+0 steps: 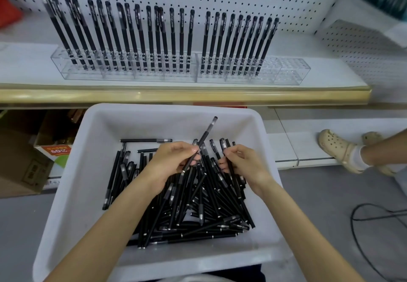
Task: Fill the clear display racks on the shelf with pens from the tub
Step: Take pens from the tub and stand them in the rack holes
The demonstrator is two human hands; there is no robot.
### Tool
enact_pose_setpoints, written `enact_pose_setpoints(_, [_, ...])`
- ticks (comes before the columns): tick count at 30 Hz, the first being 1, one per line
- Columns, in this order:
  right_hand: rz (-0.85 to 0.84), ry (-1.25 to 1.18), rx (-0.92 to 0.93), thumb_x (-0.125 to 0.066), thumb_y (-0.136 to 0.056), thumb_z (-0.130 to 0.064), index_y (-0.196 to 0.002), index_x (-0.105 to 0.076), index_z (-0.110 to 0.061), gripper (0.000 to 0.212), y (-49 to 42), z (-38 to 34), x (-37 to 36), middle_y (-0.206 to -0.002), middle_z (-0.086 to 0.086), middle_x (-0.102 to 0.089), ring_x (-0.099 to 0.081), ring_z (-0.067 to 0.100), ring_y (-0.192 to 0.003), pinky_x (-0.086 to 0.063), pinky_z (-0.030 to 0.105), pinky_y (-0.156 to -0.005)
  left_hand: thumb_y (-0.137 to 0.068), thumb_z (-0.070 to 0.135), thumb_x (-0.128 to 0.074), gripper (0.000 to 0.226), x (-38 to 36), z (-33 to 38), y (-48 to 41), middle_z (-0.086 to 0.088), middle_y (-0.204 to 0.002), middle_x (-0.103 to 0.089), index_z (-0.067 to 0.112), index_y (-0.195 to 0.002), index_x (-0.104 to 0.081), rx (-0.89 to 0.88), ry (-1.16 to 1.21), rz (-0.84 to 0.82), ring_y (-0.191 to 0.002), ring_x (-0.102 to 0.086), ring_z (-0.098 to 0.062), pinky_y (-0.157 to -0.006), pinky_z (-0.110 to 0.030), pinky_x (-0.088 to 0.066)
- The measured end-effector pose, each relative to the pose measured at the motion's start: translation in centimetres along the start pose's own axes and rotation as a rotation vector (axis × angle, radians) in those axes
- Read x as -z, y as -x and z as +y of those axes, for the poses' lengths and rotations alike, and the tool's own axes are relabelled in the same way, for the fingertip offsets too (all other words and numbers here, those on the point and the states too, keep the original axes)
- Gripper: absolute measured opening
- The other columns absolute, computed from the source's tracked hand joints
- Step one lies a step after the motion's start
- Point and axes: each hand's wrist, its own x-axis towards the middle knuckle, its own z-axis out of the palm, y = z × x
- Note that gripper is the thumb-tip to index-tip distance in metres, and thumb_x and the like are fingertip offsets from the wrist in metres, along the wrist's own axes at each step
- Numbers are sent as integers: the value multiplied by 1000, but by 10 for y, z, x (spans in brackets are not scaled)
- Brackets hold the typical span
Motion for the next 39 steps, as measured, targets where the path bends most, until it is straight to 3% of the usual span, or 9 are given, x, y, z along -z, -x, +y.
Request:
enact_pose_setpoints(4, [-90, -212, 29, -56, -94, -6, -86, -62, -5, 10, 6, -24, 5, -74, 9, -62, -54, 13, -63, -47, 20, -59, -90, 15, -63, 11, -12, 22, -4, -5, -82, -74, 9, -95, -71, -57, 137, -37, -70, -66, -10, -60, -19, -52])
enact_pose_setpoints(8, [-73, -213, 111, -55, -94, -9, -89, -66, -4, 14, -2, -45, 16, -78, 7, -67, -54, 10, -66, -45, 19, -60, -89, 10, -62, 12, -19, 45, -15, -4, -79, -74, 6, -98, -70, -126, 168, -69, -65, -66, -9, -56, -17, -50])
enact_pose_setpoints(12, [-43, -185, 188, -42, -101, -19, -103, -67, -7, 28, -15, -74, 28, -81, 6, -69, -50, 5, -62, -40, 16, -59, -87, 8, -62, 17, -24, 75, -26, -5, -85, -74, 8, -103, -68, -200, 120, -114, -70, -67, -10, -65, -23, -51])
enact_pose_setpoints(18, [-18, -294, 254, -40, -101, -17, -96, -70, -5, 33, -33, -107, 51, -74, 4, -64, -49, 10, -63, -38, 19, -58, -85, 3, -61, 20, -34, 115, -43, -10, -90, -75, 9, -104, -65, -246, 114, -242, -74, -70, -15, -60, -26, -57])
enact_pose_setpoints(22, [5, -140, 357, -44, -100, -15, -99, -68, -8, 25, -33, -132, 75, -80, -1, -68, -59, 8, -77, -46, 18, -70, -73, 8, -62, 35, -43, 131, -53, -10, -91, -74, 6, -109, -63, -299, 137, -291, -76, -72, -16, -57, -24, -57])
enact_pose_setpoints(27, [110, 225, 540, -61, -92, -20, -97, -70, -11, 14, -41, -183, 94, -93, -2, -72, -64, 7, -90, -50, 25, -84, -87, 0, -57, 24, -57, 150, -62, -7, -88, -75, 6, -110, -63, -399, 157, -279, -80, -72, -14, -60, -24, -57])
enact_pose_setpoints(31, [220, 398, 600, -74, -81, -29, -85, -70, -17, 13, -43, -216, 103, -85, -9, -73, -58, 2, -76, -42, 20, -68, -87, 5, -60, 22, -65, 158, -69, -1, -92, -75, 11, -106, -68, -456, 27, -298, -84, -70, -9, -71, -27, -58])
enact_pose_setpoints(34, [227, 399, 594, -74, -81, -25, -84, -68, -14, 14, -53, -223, 106, -85, -2, -74, -51, 3, -62, -39, 19, -55, -87, 7, -61, 19, -66, 160, -75, 1, -92, -75, 15, -101, -70, -462, -1, -285, -86, -70, -7, -80, -32, -55])
enact_pose_setpoints(39, [122, 252, 589, -63, -90, -9, -100, -62, 3, 15, -62, -227, 107, -93, 16, -71, -60, 11, -63, -50, 21, -62, -88, 9, -63, 17, -68, 162, -81, 3, -94, -75, 17, -101, -69, -473, -37, -253, -87, -70, -7, -83, -34, -53])
